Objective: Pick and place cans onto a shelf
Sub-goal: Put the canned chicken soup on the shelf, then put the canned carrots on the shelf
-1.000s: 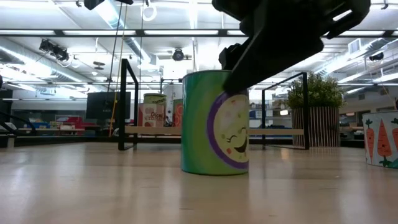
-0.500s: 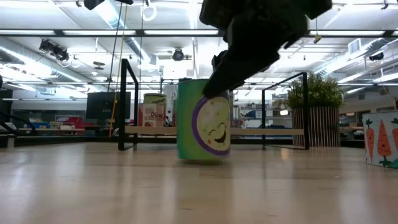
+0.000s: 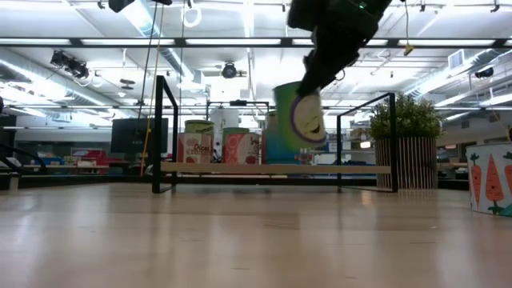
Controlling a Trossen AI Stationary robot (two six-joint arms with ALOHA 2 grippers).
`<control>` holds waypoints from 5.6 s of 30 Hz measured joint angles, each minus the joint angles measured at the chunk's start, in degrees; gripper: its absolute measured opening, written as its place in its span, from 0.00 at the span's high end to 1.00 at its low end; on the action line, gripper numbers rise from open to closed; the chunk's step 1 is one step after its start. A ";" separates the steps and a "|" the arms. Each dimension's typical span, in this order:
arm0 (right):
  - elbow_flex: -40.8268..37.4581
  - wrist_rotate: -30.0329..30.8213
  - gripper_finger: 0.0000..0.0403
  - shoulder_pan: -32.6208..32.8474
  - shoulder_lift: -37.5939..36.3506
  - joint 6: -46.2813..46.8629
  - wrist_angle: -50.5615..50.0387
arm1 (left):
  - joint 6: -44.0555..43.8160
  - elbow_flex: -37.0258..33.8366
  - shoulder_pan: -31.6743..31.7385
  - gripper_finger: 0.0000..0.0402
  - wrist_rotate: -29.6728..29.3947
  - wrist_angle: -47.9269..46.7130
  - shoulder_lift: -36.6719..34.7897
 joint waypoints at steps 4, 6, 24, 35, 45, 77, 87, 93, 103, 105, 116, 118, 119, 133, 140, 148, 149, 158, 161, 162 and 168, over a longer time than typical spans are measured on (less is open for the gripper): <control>-4.63 0.33 0.24 -3.13 -5.99 -0.16 -0.38 | -0.02 0.00 -0.01 0.81 0.02 0.06 0.00; -7.32 0.33 0.24 -4.63 -9.06 -0.17 0.45 | -0.01 0.00 -0.01 0.81 0.01 0.08 0.00; -15.55 -3.30 0.24 -20.29 -17.06 -4.98 4.53 | -0.02 0.00 0.00 0.81 0.01 0.06 0.00; -15.55 -4.92 0.24 -23.36 -13.62 -4.71 4.46 | -0.01 0.00 -0.01 0.81 0.02 0.08 0.02; -15.51 -5.34 0.12 -23.71 -12.18 -4.46 5.03 | -0.02 0.00 0.00 0.81 0.02 0.55 0.02; -1.37 1.10 0.07 -13.49 -13.10 -0.97 -12.65 | 0.00 0.00 0.00 0.81 0.01 0.55 0.02; -3.45 -5.51 0.07 0.06 -13.05 7.22 -10.96 | -0.02 0.00 0.00 0.81 0.02 0.55 0.02; -7.31 -4.87 0.07 6.65 -12.99 20.31 -9.78 | 0.00 0.00 -0.01 0.81 0.01 0.55 0.02; -8.03 -5.67 0.07 14.90 -6.50 37.73 -12.97 | -0.01 0.00 0.00 0.81 0.01 1.17 -0.01; -8.03 -6.43 0.07 15.49 -4.65 40.54 -12.93 | -0.01 0.00 0.00 0.81 0.00 1.41 0.00; -8.03 -10.98 0.07 15.67 0.16 48.44 -14.73 | 0.00 0.00 0.00 0.81 0.02 1.88 0.00; -8.03 -11.00 0.07 15.66 0.10 50.00 -15.69 | -0.02 0.00 0.00 0.81 0.00 1.99 0.00; -8.03 -11.16 0.07 15.66 0.08 50.62 -16.20 | -0.02 0.00 -0.02 0.81 0.00 1.99 0.00; -8.04 -15.77 0.07 15.70 2.95 53.44 -17.57 | 0.00 0.00 0.00 0.81 0.00 2.19 0.00; -12.53 -21.82 0.07 15.97 2.97 53.69 -15.10 | 0.00 0.00 0.00 0.81 0.00 2.67 0.02; -13.56 -22.11 0.07 16.18 2.98 54.73 -14.59 | 0.00 0.00 -0.02 0.81 0.00 2.64 0.02; -13.56 -22.13 0.07 16.16 2.98 54.73 -14.40 | -0.01 0.00 0.00 0.81 0.01 2.67 0.02; -13.58 -22.44 0.15 15.38 2.97 54.51 -14.27 | -0.02 0.00 0.00 0.81 0.00 2.67 0.02; -13.58 -22.52 0.19 15.35 2.92 53.85 -14.29 | -0.02 0.00 -0.02 0.81 0.00 2.67 0.02; -13.58 -22.52 0.20 15.31 2.90 53.53 -14.31 | -0.02 0.00 -0.01 0.81 0.01 2.67 0.02; -13.58 -23.27 0.22 14.32 2.88 52.06 -14.37 | 0.00 0.00 0.00 0.81 0.00 2.67 0.02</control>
